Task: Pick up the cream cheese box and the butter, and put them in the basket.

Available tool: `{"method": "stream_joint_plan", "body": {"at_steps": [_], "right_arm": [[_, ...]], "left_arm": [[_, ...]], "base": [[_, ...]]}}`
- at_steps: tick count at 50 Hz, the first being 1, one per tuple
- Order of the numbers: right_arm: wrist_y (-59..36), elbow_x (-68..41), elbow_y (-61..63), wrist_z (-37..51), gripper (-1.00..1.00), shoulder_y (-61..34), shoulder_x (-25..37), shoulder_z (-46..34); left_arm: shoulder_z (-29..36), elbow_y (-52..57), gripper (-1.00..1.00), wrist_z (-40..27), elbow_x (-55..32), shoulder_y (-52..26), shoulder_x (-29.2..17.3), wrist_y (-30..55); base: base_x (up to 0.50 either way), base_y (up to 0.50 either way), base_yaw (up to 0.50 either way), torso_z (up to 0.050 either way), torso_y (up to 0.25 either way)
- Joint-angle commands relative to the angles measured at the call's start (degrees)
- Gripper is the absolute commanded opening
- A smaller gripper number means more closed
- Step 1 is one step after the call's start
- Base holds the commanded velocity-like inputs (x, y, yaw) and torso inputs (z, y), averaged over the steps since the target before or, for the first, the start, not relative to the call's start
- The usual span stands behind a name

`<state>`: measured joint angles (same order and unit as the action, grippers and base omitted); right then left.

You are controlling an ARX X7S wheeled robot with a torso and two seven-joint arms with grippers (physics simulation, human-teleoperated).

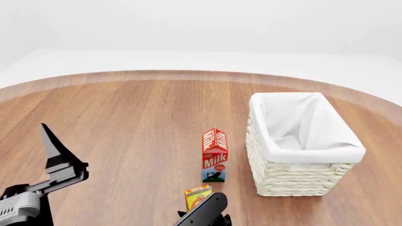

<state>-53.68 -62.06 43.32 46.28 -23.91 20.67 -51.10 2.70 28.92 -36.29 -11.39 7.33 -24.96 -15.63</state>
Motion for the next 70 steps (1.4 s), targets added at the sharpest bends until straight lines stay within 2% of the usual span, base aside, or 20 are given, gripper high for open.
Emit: {"method": "stream_joint_plan", "body": {"at_steps": [1,24,30,45,59,70], "right_arm": [[-0.3,0.8,0.0,-0.7,1.0,-0.5,-3.0,0.1],[1.0,-0.1,-2.6,-1.1,1.0,0.8,-6.6,-1.8],[1.2,-3.4,-3.3,-1.1,1.0,1.3,-7.1,-1.0],[0.9,-2.4,-4.1,-1.3,1.0,1.6,-8.5,-3.6],[3.5,-0.4,-8.7,-2.6,1.0,3.4,-8.7,-3.8],[4.8,-1.6,-13.5,-0.2,1.0,5.9,-10.1,-2.4]], "left_arm": [[-1.7,0.3,1.0,1.2,0.1,0.1,0.9,0.7],[-2.5,0.3,1.0,1.5,-1.5,0.5,0.0,0.0],[-3.8,0.5,1.0,0.3,-1.3,0.7,-0.1,0.6],[-7.4,2.2,1.0,-0.9,-2.8,2.1,-1.3,0.6],[-8.8,2.9,1.0,-1.1,-3.6,2.9,-1.9,0.3],[-11.1,3.8,1.0,-1.8,-4.3,4.0,-2.4,-0.1]], "base": [[0.0,0.0,0.0,0.0,0.0],[0.0,0.0,0.0,0.0,0.0],[0.0,0.0,0.0,0.0,0.0],[0.0,0.0,0.0,0.0,0.0],[0.0,0.0,0.0,0.0,0.0],[0.0,0.0,0.0,0.0,0.0]]}}
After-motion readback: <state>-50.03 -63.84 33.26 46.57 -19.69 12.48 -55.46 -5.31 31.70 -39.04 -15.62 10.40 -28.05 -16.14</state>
